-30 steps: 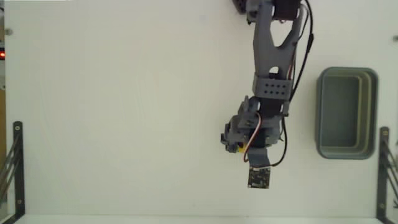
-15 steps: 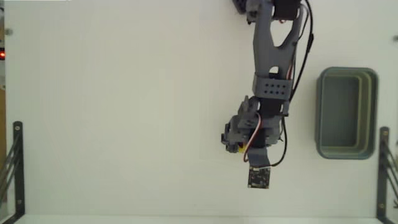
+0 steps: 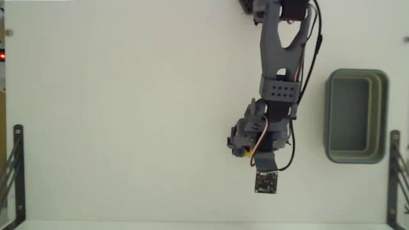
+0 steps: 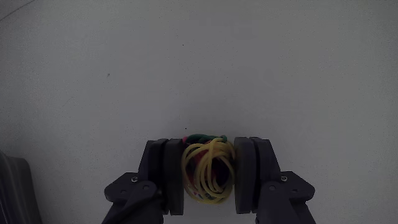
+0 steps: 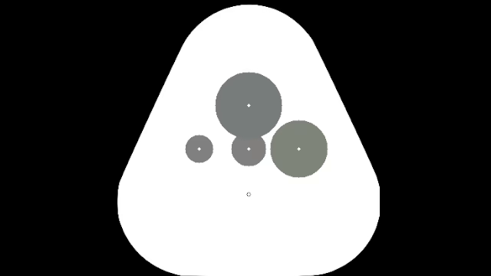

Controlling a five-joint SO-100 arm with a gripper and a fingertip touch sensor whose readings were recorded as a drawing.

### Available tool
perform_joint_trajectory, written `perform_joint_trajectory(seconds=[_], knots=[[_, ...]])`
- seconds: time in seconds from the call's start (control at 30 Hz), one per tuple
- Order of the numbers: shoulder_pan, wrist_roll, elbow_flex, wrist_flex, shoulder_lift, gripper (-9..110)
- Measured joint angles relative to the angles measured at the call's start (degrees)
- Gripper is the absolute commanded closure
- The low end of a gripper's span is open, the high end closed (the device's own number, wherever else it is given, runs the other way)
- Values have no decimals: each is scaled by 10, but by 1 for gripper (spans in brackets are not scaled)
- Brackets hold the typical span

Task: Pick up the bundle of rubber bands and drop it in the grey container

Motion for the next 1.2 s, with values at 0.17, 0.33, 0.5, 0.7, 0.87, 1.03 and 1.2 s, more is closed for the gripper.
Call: perform_joint_trajectory(seconds=[0.17,0.33,0.5,0.7,0.87,1.03,1.2], knots=[[0,0,-1,6,0,56],[0,0,-2,15,0,56],[0,0,-10,25,0,56],[0,0,-22,44,0,56],[0,0,-31,56,0,56],[0,0,-43,69,-1,56],[0,0,-54,83,0,56]])
